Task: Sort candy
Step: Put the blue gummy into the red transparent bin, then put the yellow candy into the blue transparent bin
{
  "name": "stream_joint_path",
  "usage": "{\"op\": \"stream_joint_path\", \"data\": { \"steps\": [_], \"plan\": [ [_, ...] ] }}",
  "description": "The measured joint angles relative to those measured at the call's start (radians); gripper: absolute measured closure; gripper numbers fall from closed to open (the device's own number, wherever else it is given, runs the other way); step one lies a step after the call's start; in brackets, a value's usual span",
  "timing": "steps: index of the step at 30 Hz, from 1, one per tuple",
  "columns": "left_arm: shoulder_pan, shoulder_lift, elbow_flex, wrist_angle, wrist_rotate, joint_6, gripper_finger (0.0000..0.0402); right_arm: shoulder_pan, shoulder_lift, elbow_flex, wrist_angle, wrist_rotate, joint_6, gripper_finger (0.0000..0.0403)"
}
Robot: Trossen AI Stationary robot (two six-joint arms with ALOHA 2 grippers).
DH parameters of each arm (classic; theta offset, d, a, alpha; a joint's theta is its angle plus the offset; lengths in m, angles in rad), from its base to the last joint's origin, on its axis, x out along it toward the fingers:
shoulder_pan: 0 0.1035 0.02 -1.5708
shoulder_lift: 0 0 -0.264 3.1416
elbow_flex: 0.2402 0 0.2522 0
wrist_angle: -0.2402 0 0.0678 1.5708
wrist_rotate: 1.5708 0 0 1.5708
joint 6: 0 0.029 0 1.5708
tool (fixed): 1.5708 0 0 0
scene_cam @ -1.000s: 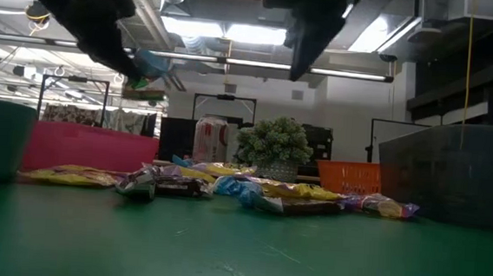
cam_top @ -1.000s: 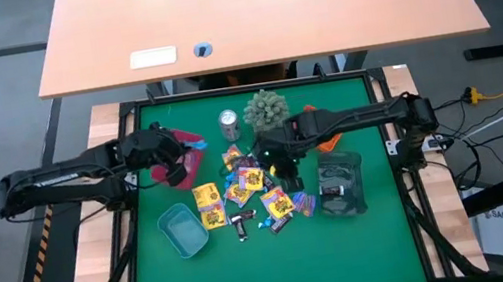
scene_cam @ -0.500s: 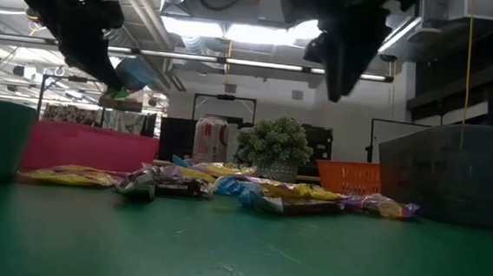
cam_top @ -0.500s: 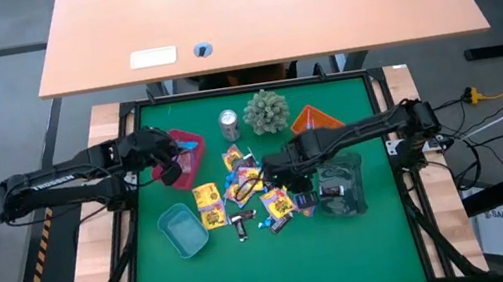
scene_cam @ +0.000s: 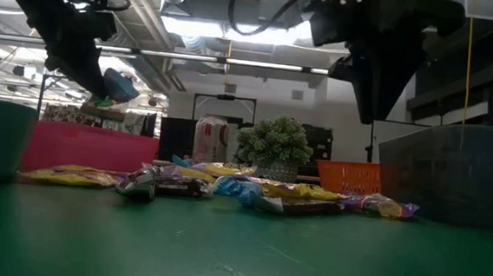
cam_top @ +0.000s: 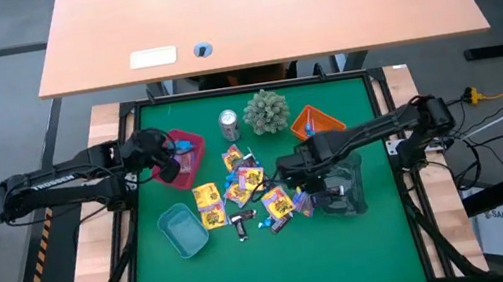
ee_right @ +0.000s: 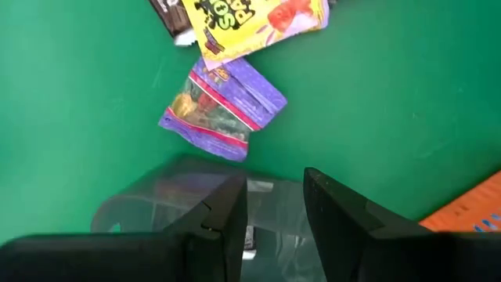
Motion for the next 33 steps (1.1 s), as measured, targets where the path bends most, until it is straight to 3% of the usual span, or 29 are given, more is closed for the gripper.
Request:
{"op": "stream_joint_path", "data": {
  "steps": [8, 25, 33],
  "plan": [
    [0.000, 0.000, 0.000, 0.000, 0.000, 0.000, 0.0337, 0.000, -0.072, -0.116, 0.148, 0.005, 0.000, 0.0276],
    [0.000, 0.000, 0.000, 0.021, 0.016, 0.000, 0.0247, 0.000, -0.072, -0.140, 0.332, 0.070, -0.088, 0.0276],
    [0.000, 0.000, 0.001, 0.047, 0.016, 0.000, 0.0241, -0.023, -0.072, -0.140, 0.483, 0.222, -0.138, 0.0276]
  ]
}}
